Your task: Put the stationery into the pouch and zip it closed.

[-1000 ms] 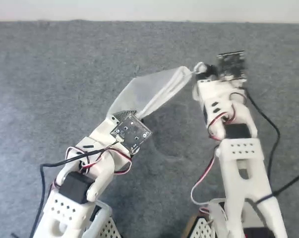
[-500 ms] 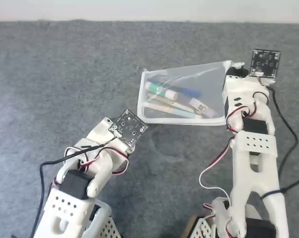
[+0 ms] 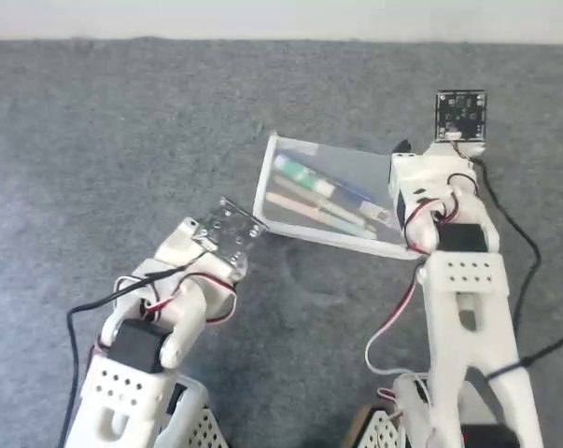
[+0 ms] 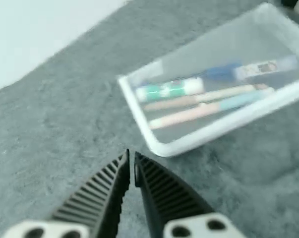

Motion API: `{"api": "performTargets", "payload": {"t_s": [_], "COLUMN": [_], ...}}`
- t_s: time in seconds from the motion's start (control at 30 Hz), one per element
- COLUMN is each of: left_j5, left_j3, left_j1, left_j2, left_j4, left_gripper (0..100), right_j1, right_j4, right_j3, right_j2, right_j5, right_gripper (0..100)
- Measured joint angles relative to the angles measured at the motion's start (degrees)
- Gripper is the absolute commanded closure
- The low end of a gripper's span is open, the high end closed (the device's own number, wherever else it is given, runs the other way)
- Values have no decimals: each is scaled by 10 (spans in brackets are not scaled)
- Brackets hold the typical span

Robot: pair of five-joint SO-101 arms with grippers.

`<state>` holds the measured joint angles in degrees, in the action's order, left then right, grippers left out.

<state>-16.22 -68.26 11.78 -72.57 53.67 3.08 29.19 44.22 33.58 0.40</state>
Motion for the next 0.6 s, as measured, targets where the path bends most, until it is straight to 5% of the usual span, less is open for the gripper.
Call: {"api": "performTargets", "payload": {"t_s": [0.23, 0.6], "left_j5": [33, 66], "left_j3": [0, -29], "left_j1": [-22, -62], "left_j2": [0, 0], "left_j4": [-15, -75], "left_gripper": [978, 991], "right_j1": [9, 57], "right_j4": [39, 112], "right_j3": [-1, -1], "right_j2": [65, 69], "right_j5": [0, 0], "right_gripper": [995, 992]}}
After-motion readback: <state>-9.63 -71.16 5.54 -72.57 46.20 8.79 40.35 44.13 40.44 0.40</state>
